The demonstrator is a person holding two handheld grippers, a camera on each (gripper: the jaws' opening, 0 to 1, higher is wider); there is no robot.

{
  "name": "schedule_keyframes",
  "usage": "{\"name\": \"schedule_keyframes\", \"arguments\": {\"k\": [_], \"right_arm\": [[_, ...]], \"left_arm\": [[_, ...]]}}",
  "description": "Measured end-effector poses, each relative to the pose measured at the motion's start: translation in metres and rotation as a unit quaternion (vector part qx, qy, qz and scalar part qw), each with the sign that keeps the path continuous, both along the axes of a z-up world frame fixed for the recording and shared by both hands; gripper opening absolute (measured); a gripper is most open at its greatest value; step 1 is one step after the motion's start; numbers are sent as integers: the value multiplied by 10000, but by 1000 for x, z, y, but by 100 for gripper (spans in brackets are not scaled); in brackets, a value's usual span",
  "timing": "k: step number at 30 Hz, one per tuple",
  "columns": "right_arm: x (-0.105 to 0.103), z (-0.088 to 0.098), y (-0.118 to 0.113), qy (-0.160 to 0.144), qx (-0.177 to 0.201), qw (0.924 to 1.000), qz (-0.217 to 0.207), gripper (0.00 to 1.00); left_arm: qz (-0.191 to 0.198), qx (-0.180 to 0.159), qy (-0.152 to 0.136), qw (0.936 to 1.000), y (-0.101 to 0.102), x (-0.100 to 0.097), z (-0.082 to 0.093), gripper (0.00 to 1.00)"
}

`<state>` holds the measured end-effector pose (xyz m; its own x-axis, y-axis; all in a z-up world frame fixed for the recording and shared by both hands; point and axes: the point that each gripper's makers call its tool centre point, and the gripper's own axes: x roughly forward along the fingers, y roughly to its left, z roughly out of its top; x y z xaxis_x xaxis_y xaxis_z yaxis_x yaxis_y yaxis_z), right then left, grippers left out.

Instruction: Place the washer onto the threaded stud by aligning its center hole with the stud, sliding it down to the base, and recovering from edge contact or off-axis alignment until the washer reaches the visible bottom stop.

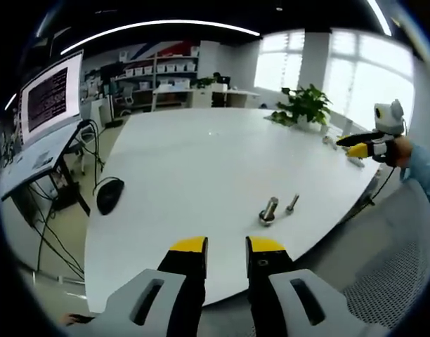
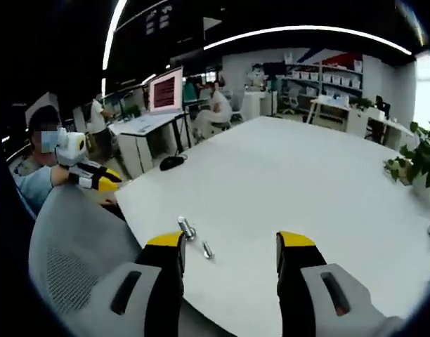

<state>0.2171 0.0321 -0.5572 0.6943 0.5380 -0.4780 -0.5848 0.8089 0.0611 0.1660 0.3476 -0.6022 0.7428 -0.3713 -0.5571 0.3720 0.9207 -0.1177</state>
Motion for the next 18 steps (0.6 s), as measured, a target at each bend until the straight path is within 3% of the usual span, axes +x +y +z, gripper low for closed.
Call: {"name": "schedule_keyframes", "arguments": {"k": [3,9,13,18], "right_arm": [[-13,0,-13,3,141,9990,-419,54],[-39,-11,-32,-59,-141,9957,-913,53],[-50,-8,-28,-31,128,9933,-1148,53],[-57,-17,-7,48,171,9952,-961,54]], "left_arm": [[116,-113,69,9998,7,-2,-3,21],[212,-183,-16,9996,17,-2,-3,23],[281,-248,-27,9993,19,-4,-2,26],[418,-230,-83,9988,24,-3,0,28]]}}
